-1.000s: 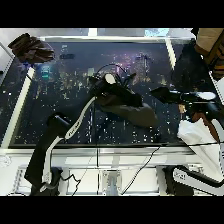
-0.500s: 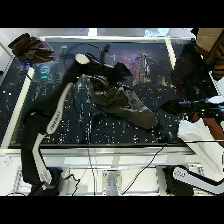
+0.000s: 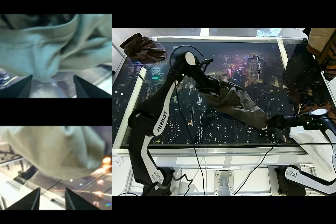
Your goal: Fold the shirts.
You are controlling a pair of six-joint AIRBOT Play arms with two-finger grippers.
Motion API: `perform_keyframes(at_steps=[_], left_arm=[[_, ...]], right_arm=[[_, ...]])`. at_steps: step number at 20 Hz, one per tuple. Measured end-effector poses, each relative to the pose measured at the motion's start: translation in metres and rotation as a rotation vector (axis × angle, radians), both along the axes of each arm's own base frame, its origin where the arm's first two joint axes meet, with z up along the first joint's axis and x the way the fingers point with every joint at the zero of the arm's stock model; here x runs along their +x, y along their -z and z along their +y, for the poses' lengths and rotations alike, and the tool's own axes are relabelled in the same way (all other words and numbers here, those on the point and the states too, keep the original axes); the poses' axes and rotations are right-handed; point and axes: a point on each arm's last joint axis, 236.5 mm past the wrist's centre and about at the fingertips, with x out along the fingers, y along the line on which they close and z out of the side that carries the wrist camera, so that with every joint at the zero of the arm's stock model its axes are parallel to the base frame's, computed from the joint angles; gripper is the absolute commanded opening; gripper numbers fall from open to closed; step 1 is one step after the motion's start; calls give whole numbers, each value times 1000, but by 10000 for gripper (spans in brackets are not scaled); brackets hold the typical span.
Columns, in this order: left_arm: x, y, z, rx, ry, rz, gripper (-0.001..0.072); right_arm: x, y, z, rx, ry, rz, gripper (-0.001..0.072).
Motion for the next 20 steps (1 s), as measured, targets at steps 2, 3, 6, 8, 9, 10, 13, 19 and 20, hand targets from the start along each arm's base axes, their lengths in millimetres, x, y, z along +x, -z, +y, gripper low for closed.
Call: perform_keyframes(at_steps=[2,3,6,8,9,10,13,19,20], left_arm=[[-1,8,6,70,28,-20,556],[-2,11,9,101,45,-26,556],[2,15,8,138,70,-70,555],[13,15,5,136,62,-120,550],[18,15,2,131,56,-144,542],[23,14,0,123,46,-164,539],[31,16,-4,115,18,-185,183],[31,21,-11,89,9,-172,16],[31,20,-12,85,7,-171,16]], right_arm=[[-6,4,5,18,-1,6,359],[-7,5,7,24,0,6,359],[-8,5,10,42,5,-2,359],[-7,4,12,50,9,-6,359],[-8,4,12,50,7,-6,358],[-7,4,13,53,9,-7,358],[-7,4,13,56,9,-8,358],[-4,6,10,46,39,6,399],[-5,8,9,40,44,12,420]])
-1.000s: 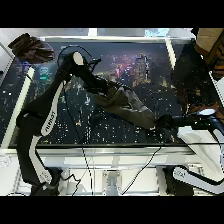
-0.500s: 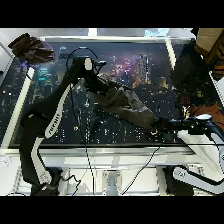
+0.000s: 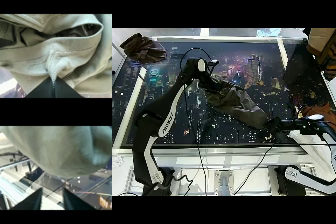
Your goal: Fold the shirts.
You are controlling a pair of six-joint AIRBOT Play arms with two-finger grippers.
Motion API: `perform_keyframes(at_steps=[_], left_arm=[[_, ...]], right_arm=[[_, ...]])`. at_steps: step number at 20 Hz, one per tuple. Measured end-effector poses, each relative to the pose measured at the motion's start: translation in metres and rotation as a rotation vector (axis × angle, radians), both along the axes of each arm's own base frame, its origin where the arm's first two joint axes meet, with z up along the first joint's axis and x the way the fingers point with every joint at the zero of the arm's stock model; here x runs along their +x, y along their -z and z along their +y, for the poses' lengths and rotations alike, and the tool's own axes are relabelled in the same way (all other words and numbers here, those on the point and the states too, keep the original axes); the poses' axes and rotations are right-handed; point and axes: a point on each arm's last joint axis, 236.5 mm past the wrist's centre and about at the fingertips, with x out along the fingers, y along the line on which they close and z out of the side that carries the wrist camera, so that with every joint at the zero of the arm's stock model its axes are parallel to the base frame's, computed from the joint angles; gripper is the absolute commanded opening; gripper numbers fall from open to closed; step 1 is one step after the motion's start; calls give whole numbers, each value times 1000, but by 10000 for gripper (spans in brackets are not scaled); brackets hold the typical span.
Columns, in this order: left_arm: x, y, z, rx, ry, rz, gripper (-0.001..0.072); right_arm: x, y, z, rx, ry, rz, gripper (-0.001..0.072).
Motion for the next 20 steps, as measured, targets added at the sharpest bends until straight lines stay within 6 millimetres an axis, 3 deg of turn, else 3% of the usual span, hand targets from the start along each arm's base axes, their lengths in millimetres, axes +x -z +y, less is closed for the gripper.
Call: perform_keyframes(at_steps=[5,11,20], left_arm=[[-2,-1,-3,-15,1,10,16],[-3,-1,-4,-20,0,15,16],[-7,-1,-3,-13,31,23,16]], right_arm=[[5,5,-8,-28,61,40,420],[40,8,-20,-77,223,27,420],[36,29,-34,-190,286,114,420]])
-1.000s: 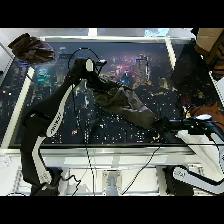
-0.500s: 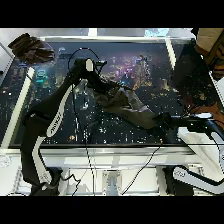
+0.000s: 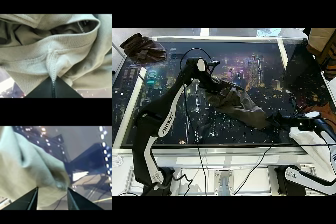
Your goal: Fold the shirts.
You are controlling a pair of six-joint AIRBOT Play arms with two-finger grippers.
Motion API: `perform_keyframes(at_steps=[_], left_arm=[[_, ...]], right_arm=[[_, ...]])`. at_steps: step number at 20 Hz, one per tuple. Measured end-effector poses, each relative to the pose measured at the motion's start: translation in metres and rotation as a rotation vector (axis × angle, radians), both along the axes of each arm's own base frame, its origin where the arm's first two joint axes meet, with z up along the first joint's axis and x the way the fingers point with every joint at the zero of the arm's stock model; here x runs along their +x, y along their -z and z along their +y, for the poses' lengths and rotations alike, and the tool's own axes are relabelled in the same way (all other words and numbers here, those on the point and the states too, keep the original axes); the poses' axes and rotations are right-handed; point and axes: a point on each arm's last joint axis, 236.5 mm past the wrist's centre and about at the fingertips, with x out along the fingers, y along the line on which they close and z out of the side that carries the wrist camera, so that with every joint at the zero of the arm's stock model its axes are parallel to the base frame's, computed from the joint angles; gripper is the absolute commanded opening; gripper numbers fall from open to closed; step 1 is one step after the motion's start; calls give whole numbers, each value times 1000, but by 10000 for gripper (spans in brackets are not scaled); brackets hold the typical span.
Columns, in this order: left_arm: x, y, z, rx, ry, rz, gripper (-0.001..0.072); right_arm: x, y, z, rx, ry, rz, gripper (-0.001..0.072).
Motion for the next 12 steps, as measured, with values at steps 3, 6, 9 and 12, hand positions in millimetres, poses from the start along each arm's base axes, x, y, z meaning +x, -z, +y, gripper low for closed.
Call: perform_keyframes(at_steps=[3,6,9,12], left_arm=[[0,0,0,1,4,-1,16],[0,0,0,1,7,-2,16],[0,0,0,1,7,-2,17],[0,0,0,1,11,-3,16]], right_arm=[[0,2,-2,-5,25,15,420],[5,0,0,19,59,15,420],[13,-2,13,70,81,11,420],[17,0,29,86,64,5,348]])
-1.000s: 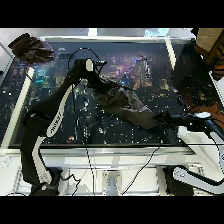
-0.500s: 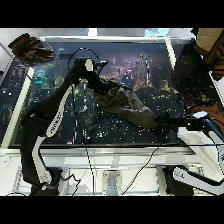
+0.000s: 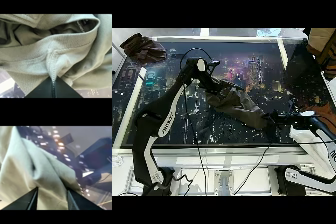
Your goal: Fold the shirts.
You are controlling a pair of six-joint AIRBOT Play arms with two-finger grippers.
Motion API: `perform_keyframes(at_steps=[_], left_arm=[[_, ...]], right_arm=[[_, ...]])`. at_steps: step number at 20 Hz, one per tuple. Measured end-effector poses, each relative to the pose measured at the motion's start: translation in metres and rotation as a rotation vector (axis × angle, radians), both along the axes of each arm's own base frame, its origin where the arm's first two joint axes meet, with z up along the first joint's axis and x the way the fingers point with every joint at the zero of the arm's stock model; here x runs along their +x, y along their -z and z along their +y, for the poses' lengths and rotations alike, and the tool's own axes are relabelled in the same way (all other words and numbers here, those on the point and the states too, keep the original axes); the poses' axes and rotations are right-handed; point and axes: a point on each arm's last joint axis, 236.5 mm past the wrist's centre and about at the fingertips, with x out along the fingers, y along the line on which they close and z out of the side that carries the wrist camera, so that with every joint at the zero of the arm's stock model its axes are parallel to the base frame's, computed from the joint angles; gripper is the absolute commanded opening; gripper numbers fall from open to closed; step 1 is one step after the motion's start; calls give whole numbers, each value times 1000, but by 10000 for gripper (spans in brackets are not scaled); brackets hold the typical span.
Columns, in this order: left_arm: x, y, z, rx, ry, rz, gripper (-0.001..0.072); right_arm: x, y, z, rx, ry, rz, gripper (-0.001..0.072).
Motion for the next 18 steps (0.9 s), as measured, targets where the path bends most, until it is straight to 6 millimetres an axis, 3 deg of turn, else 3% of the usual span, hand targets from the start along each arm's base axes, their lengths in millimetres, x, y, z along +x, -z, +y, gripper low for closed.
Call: perform_keyframes(at_steps=[2,3,7,9,10,12,13,15,18], left_arm=[[0,0,0,0,5,-2,16],[0,0,0,0,7,-3,16],[2,-1,0,-1,9,-13,15],[14,-15,-6,-30,-8,-68,15],[24,-31,-11,-66,-26,-124,15],[51,-83,-20,-151,-65,-300,14],[65,-119,-21,-194,-89,-413,14],[83,-207,-13,-276,-150,-657,14],[72,-318,20,-307,-214,-923,13]], right_arm=[[3,1,8,0,-7,-9,187],[5,0,10,1,-9,-17,27],[20,-15,15,-6,-47,-89,25],[37,-38,13,-23,-70,-170,24],[49,-55,11,-44,-85,-226,24],[71,-98,0,-114,-118,-347,24],[83,-124,-9,-156,-121,-414,24],[103,-181,-35,-246,-105,-540,23],[112,-279,-75,-390,-85,-718,23]])
